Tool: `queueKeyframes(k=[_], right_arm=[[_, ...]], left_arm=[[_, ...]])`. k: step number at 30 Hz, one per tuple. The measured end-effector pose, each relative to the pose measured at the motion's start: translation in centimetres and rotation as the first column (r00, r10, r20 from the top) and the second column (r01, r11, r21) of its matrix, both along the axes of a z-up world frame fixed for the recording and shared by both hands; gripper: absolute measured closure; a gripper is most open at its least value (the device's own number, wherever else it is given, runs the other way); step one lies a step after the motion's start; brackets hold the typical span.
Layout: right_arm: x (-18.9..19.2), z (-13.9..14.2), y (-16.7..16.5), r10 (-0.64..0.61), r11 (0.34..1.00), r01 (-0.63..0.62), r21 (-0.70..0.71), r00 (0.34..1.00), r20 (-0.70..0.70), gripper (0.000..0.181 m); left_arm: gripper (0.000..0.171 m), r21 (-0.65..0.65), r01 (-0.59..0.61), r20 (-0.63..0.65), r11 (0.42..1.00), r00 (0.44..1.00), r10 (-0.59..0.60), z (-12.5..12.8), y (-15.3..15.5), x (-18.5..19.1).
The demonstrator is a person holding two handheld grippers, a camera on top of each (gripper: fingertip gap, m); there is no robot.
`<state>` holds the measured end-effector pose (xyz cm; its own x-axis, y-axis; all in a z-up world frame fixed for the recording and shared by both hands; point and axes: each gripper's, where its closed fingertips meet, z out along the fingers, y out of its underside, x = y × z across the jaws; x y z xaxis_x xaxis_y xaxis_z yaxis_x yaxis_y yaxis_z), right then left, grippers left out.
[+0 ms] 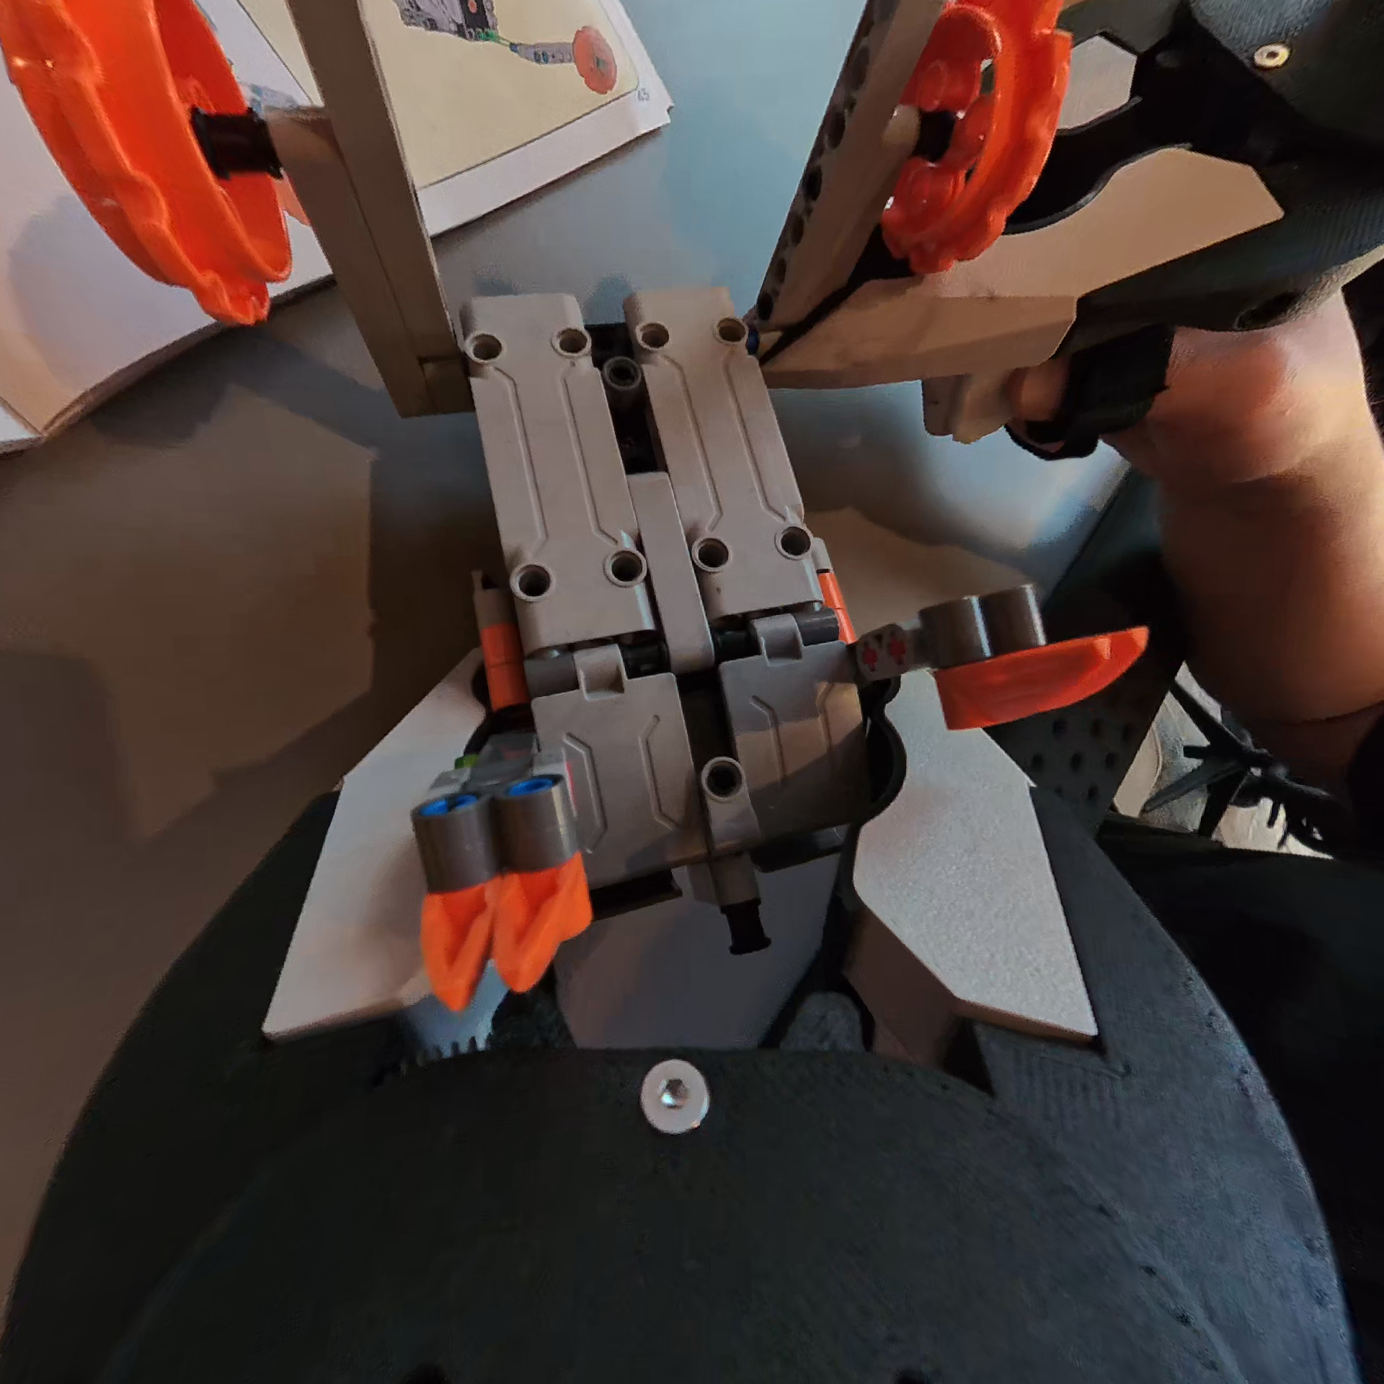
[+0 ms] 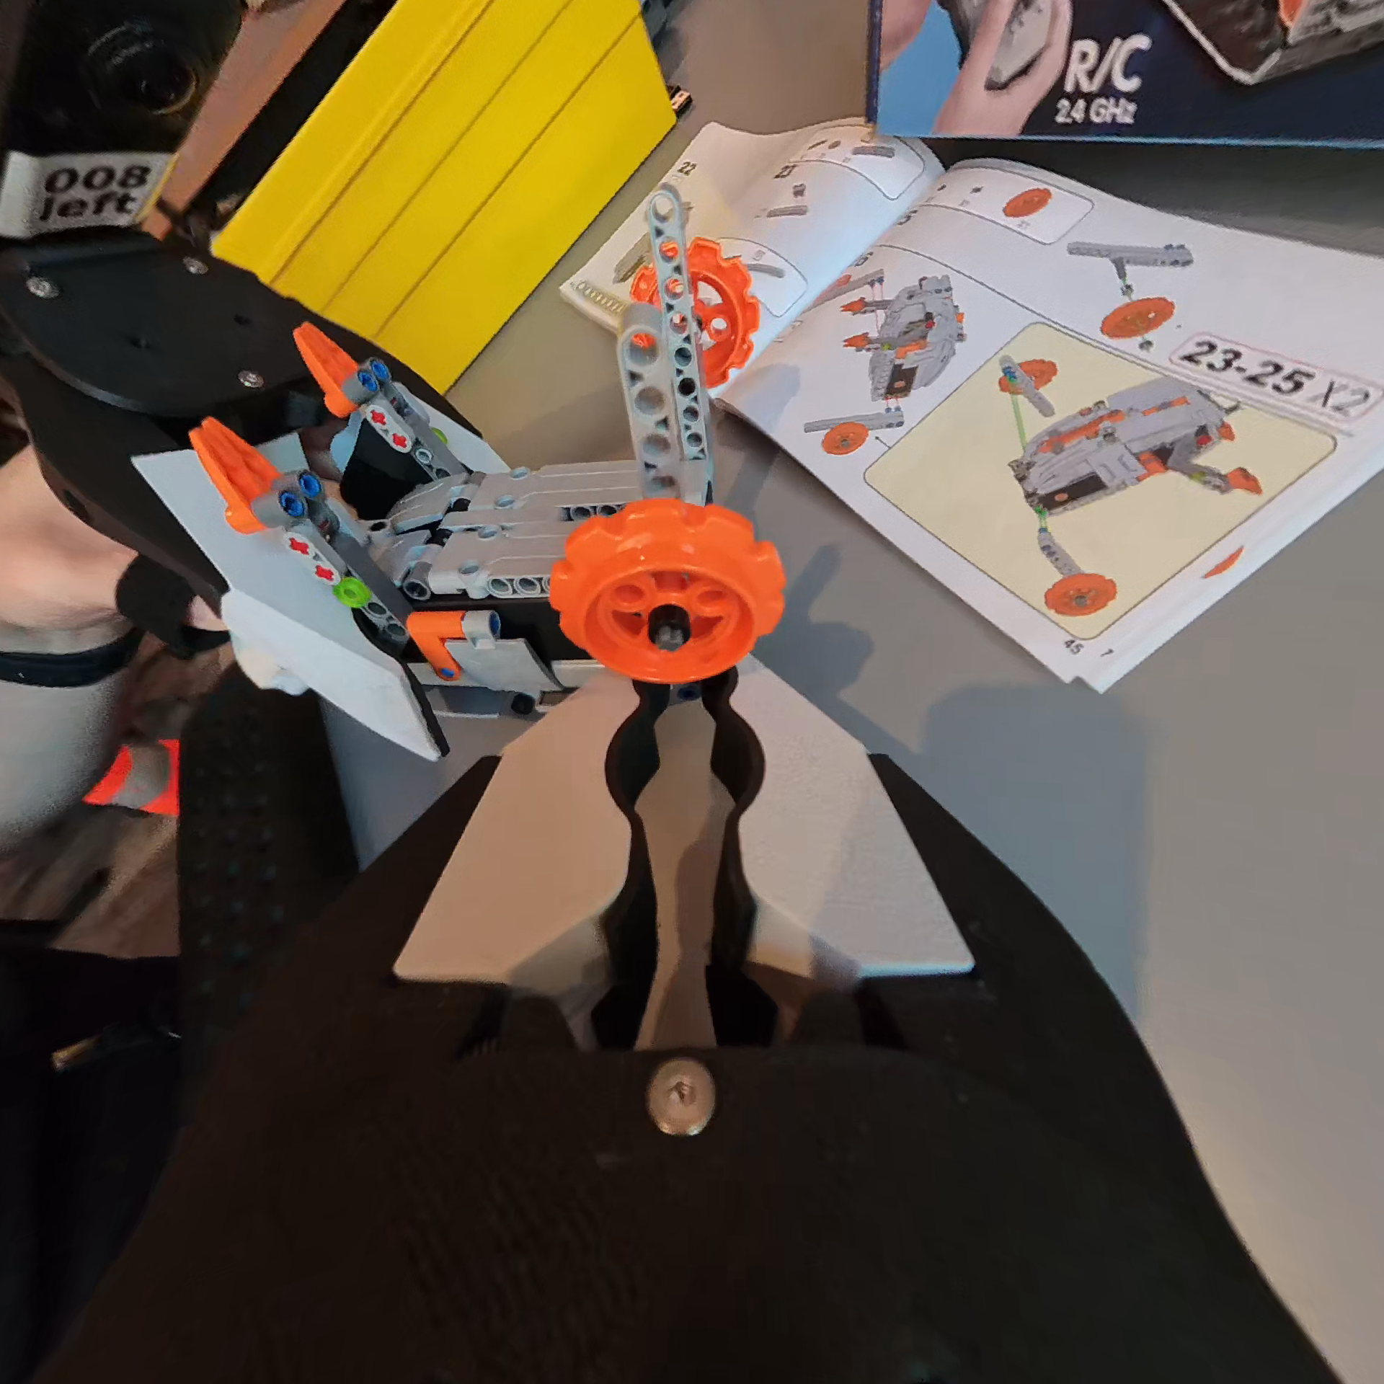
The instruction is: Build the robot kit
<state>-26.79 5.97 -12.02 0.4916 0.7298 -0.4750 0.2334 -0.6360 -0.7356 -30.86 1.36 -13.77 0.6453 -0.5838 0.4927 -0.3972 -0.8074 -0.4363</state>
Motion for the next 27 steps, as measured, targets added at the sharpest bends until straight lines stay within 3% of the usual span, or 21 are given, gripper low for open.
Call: queueKeyframes(k=[9,22,27], right_arm=[[-0.7,0.3,0.0,0.009,0.973,-0.019,0.230,0.999,0.045,0.175],[-1.7,0.3,0.1,0.007,0.961,-0.027,0.276,0.997,0.072,0.175],[-2.0,0.5,0.1,0.011,0.959,-0.029,0.283,0.998,0.066,0.175]], left_arm=[[0.070,0.250,-0.013,0.079,0.968,0.997,-0.007,-0.3,-0.6,0.0],[0.061,0.196,-0.011,0.152,0.981,0.988,-0.020,-0.3,-2.4,-0.4],[0.055,0.197,-0.073,0.220,0.978,0.975,0.029,1.0,-2.7,-2.1]])
